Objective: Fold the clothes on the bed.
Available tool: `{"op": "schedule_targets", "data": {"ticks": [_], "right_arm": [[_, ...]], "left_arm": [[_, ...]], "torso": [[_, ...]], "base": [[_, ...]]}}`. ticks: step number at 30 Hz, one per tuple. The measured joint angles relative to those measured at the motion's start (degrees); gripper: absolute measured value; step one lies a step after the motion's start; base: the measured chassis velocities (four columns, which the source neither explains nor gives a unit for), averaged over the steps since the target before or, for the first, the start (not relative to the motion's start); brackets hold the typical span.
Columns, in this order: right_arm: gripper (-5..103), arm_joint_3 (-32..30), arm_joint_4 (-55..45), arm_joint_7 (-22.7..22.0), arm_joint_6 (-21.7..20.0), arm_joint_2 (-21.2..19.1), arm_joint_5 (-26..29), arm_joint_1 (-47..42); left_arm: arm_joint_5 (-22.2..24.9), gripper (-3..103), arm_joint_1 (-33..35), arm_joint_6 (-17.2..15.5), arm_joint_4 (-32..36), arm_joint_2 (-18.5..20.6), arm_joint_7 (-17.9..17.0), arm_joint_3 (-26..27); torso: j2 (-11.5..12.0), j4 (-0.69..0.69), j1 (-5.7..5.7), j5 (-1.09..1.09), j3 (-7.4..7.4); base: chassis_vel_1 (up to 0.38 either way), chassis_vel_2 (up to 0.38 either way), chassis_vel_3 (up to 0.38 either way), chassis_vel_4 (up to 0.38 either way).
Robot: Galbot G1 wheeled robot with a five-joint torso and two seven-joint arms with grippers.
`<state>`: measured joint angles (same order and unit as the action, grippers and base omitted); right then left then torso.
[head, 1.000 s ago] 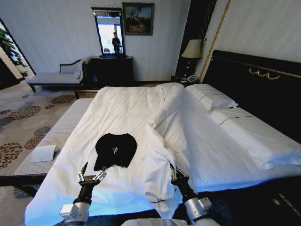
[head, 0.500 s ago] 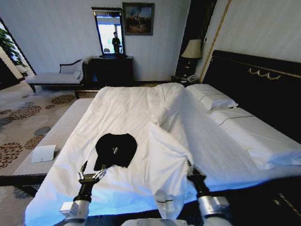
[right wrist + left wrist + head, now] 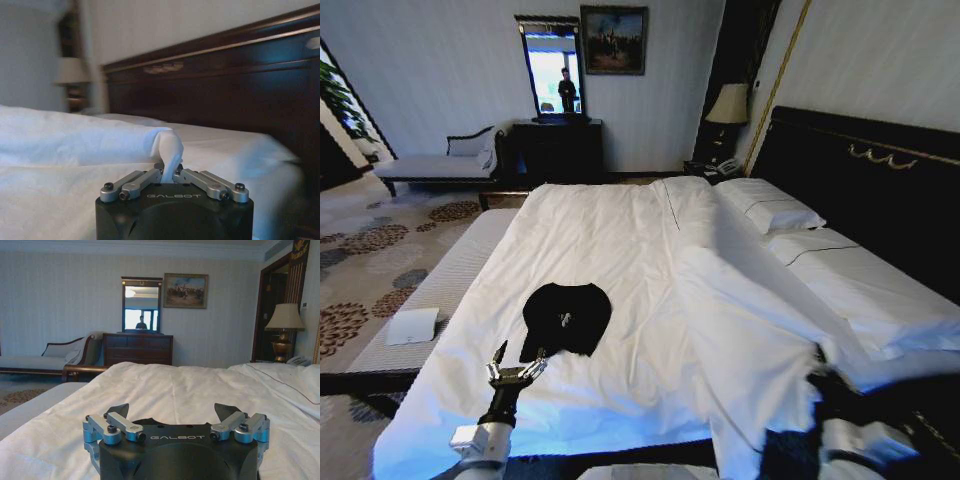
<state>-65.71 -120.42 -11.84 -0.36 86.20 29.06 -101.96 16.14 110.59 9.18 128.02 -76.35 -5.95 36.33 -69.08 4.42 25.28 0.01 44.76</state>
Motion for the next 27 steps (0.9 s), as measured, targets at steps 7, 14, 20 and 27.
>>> {"op": "schedule_targets", "data": {"ticks": [7, 14, 20, 27], "right_arm": [[0, -7.9, 8.0, -4.2, -2.2, -2.9, 1.1, 3.9], [0, -10.9, 13.3, -6.7, -3.3, -4.7, 0.8, 5.1], [0, -12.3, 18.7, -7.9, -3.0, -7.5, 0.0, 8.1], [0, -13.6, 25.5, -7.6, -2.9, -10.6, 0.8, 11.6]], "left_arm": [[0.2, 97, -0.1, -0.1, 0.0, 0.7, 0.0, 0.3], [2.0, 97, 0.4, -0.1, 0.0, 0.8, 0.0, 3.0], [2.1, 97, 0.5, -0.1, 0.0, 0.6, 0.1, 3.1], [0.3, 97, 0.7, -0.8, 1.6, -0.5, -0.5, 3.4]], "torso": [[0.0, 0.0, 0.0, 0.0, 0.0], [0.0, 0.0, 0.0, 0.0, 0.0], [0.0, -0.03, 0.0, 0.0, 0.0], [0.0, -0.02, 0.0, 0.0, 0.0]], "base": [[0.0, 0.0, 0.0, 0.0], [0.0, 0.0, 0.0, 0.0], [0.0, 0.0, 0.0, 0.0], [0.0, 0.0, 0.0, 0.0]]}}
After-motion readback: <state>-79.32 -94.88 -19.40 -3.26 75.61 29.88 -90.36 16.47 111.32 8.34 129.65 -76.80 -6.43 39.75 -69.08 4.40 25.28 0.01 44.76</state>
